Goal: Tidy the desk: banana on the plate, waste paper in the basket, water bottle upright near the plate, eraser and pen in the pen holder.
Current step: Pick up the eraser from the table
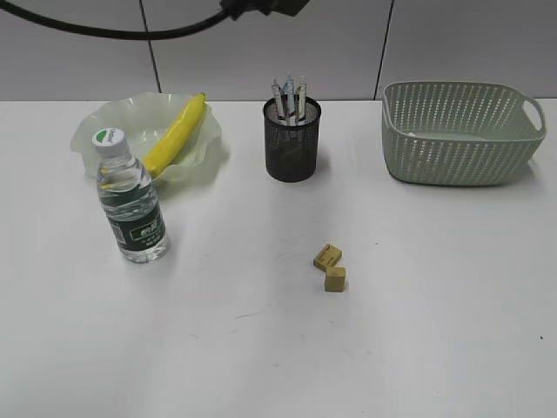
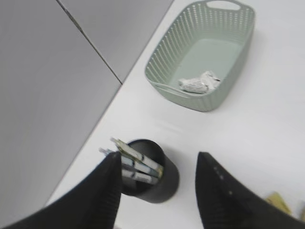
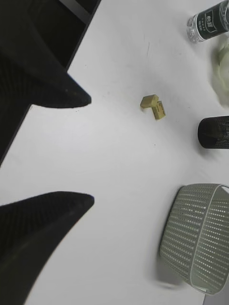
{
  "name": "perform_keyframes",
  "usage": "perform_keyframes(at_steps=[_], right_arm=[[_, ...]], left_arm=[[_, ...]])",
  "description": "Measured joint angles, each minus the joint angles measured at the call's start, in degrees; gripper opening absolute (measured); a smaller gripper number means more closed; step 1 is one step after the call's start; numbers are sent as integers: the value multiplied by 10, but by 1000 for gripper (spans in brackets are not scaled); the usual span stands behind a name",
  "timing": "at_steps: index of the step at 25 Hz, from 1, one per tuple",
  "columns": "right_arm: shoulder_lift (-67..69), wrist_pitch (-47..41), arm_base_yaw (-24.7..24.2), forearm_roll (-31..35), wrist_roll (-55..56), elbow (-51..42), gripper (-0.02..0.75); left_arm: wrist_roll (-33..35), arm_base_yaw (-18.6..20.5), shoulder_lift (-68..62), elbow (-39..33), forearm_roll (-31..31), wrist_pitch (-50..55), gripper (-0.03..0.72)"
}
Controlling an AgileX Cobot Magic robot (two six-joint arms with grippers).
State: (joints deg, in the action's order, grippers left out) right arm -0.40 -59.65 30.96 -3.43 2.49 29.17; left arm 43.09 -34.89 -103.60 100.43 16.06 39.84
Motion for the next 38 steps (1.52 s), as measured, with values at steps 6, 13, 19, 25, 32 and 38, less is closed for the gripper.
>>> perform_keyframes(at_steps=[6, 13, 19, 25, 32, 38], right_arm=[[0, 0, 0, 0, 0, 0, 449], [0, 0, 0, 0, 0, 0, 449], [0, 0, 0, 0, 0, 0, 449], [0, 0, 0, 0, 0, 0, 449], [0, 0, 0, 0, 0, 0, 449], [0, 0, 0, 0, 0, 0, 449]], left_arm=[[-96, 0, 57, 0, -2, 168, 352], [-229, 0, 109, -2, -75, 290, 349], [-304, 1, 200, -58, -137, 297, 347], [-326, 1, 328, -200, -136, 295, 347], [-332, 1, 513, -433, -127, 252, 347], [-333, 1, 685, -574, -126, 237, 346]])
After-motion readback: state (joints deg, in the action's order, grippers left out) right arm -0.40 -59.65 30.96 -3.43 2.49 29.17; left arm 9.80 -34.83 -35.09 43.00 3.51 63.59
